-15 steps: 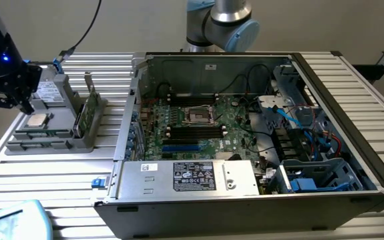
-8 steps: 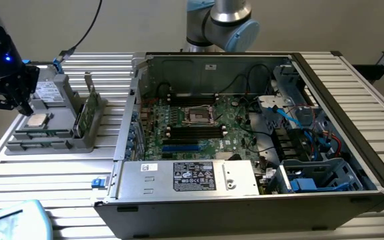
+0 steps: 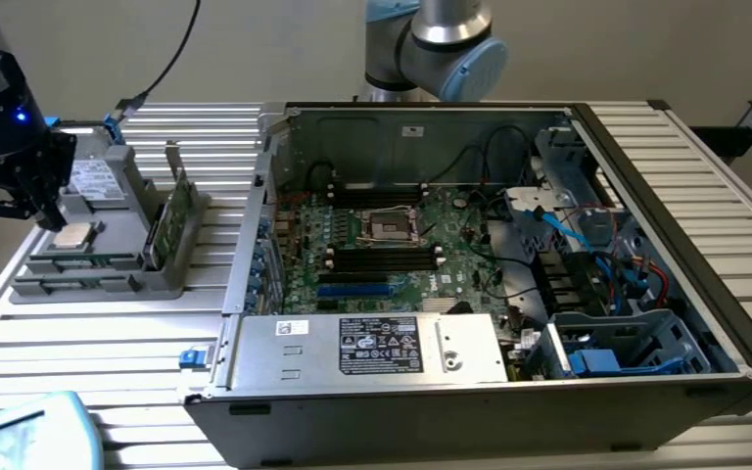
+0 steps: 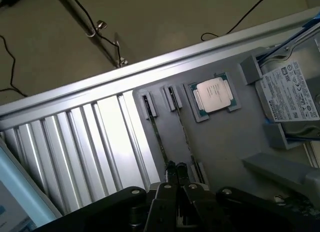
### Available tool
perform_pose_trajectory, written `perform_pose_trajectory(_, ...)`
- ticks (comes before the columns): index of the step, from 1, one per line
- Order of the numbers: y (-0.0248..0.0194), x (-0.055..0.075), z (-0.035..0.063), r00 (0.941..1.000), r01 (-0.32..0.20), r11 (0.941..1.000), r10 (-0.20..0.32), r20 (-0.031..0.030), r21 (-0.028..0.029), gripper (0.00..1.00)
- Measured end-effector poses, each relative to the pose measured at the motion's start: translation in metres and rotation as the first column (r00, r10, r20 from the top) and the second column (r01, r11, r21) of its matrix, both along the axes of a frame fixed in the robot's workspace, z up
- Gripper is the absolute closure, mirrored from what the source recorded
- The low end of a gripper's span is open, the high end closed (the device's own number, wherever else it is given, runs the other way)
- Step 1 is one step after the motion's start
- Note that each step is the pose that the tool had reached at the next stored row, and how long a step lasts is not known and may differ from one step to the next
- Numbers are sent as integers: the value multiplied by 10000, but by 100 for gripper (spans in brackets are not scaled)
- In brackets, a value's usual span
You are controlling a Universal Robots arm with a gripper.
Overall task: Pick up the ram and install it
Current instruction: 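Pick up the ram and move it above insertion slot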
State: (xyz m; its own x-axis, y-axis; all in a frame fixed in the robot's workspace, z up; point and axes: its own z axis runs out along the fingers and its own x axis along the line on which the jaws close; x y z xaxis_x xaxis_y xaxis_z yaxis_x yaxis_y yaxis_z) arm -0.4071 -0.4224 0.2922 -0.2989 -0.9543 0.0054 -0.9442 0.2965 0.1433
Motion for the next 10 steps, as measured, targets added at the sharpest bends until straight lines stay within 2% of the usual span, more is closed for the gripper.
perform_pose_trajectory(3,4,-2,-13,9997,-245,9996,245,29,-112,90)
perform_pose_trajectory(5,9,-5,-19,9994,-337,9992,339,86,-231,90)
perform_pose_trajectory(7,18,-10,-22,9990,-379,9986,387,214,-355,90)
perform_pose_trajectory(10,31,-18,-26,9979,-417,9977,443,474,-541,90)
